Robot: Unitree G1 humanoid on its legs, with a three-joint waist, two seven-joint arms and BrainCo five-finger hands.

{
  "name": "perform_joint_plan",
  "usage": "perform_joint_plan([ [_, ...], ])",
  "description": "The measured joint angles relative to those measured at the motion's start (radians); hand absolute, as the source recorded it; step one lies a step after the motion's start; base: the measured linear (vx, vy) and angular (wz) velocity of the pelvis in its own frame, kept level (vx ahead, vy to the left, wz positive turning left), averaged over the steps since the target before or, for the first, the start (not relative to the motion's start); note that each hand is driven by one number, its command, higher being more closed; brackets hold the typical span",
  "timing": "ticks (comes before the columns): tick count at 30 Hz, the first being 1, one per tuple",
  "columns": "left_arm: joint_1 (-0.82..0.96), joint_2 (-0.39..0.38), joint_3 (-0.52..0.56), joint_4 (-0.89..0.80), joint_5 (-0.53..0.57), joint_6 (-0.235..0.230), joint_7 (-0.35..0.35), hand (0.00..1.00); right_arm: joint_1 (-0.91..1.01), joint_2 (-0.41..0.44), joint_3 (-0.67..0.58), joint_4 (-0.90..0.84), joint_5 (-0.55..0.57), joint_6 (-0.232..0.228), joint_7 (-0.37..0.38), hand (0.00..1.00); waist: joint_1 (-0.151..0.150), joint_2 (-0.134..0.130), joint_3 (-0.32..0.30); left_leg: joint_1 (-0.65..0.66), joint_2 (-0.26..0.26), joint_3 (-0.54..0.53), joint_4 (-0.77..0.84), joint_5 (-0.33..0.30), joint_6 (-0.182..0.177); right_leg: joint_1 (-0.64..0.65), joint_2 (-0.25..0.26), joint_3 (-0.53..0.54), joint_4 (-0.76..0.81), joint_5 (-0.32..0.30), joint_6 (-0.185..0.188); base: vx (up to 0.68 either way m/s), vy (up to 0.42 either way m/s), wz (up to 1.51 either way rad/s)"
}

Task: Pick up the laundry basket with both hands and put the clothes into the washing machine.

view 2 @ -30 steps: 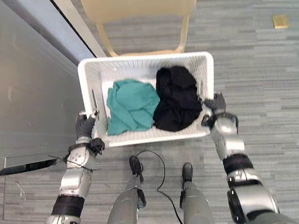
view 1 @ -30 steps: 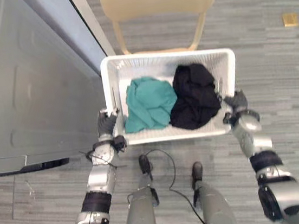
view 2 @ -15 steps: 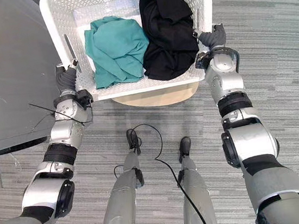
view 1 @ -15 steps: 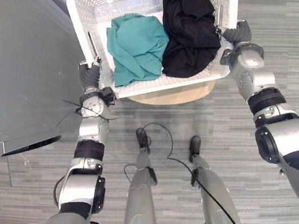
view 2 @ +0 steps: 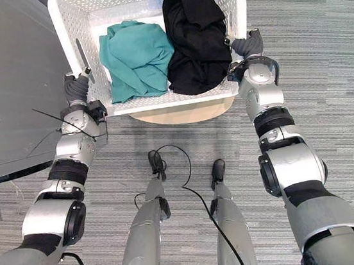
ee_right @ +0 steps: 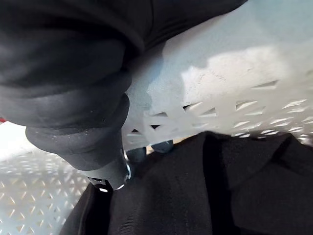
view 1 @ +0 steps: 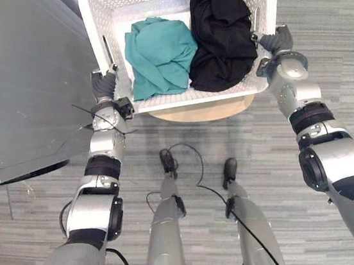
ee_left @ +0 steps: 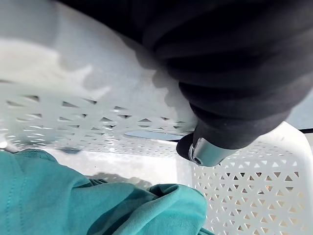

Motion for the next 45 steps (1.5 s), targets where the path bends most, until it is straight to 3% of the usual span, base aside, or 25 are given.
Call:
perform_joint_plan([
  [4, -0.003, -0.001, 0.001, 0.002, 0.006, 0.002, 0.001, 1.0, -0.004, 0.0, -0.001, 0.004, 0.0, 0.0, -0.003, 1.0, -0.001, 0.0, 0.0, 0.0, 0.001, 0.009, 0.0, 0.0, 0.0, -0.006, -0.001, 0.005, 0.007, 0.0, 0.0, 0.0, 0.01, -0.04],
  [5, -0.007, -0.002, 0.001, 0.012, 0.016, 0.002, 0.001, 0.0, -0.004, 0.001, -0.001, 0.005, 0.0, 0.0, -0.004, 1.0, -0.001, 0.0, 0.0, 0.0, 0.001, 0.011, 0.0, 0.0, 0.0, -0.007, -0.001, 0.005, 0.007, 0.0, 0.0, 0.0, 0.0, 0.0],
  [8, -0.031, -0.004, 0.002, 0.042, 0.021, 0.004, 0.011, 0.0, -0.004, 0.004, -0.005, 0.01, 0.0, -0.003, -0.006, 1.0, -0.001, -0.001, 0.0, 0.001, 0.002, 0.014, 0.0, 0.0, 0.0, -0.008, -0.001, 0.007, 0.009, 0.0, 0.0, 0.0, 0.0, 0.0],
  [9, -0.035, -0.004, 0.003, 0.042, 0.021, 0.01, 0.016, 0.0, -0.004, 0.008, -0.012, 0.012, 0.001, -0.004, -0.014, 0.0, -0.002, -0.001, -0.001, 0.001, 0.002, 0.015, 0.0, 0.0, 0.0, -0.008, -0.001, 0.007, 0.009, 0.0, 0.0, 0.0, 0.0, 0.0],
  [21, -0.06, -0.015, 0.042, 0.081, 0.001, 0.015, 0.047, 0.0, -0.021, 0.053, -0.083, 0.06, 0.105, -0.039, -0.043, 0.0, -0.007, -0.002, -0.001, 0.007, 0.004, 0.021, 0.0, 0.0, 0.0, -0.012, -0.002, 0.01, 0.025, 0.0, 0.0, 0.0, 0.0, 0.0],
  [35, -0.07, -0.029, 0.04, 0.144, 0.001, 0.036, 0.066, 0.0, -0.021, 0.066, -0.158, 0.11, 0.104, -0.04, -0.109, 0.0, -0.031, -0.003, -0.002, 0.03, 0.003, 0.045, 0.0, 0.0, 0.0, -0.012, -0.005, 0.026, 0.049, 0.0, 0.0, 0.0, 0.001, -0.02],
  [45, -0.1, -0.02, 0.032, 0.149, 0.002, 0.032, 0.063, 0.0, -0.021, 0.053, -0.181, 0.129, 0.072, -0.038, -0.11, 0.0, -0.041, -0.003, -0.002, 0.049, 0.005, 0.061, 0.0, 0.0, 0.0, -0.012, -0.003, 0.05, 0.058, 0.0, 0.0, 0.0, -0.005, -0.04],
])
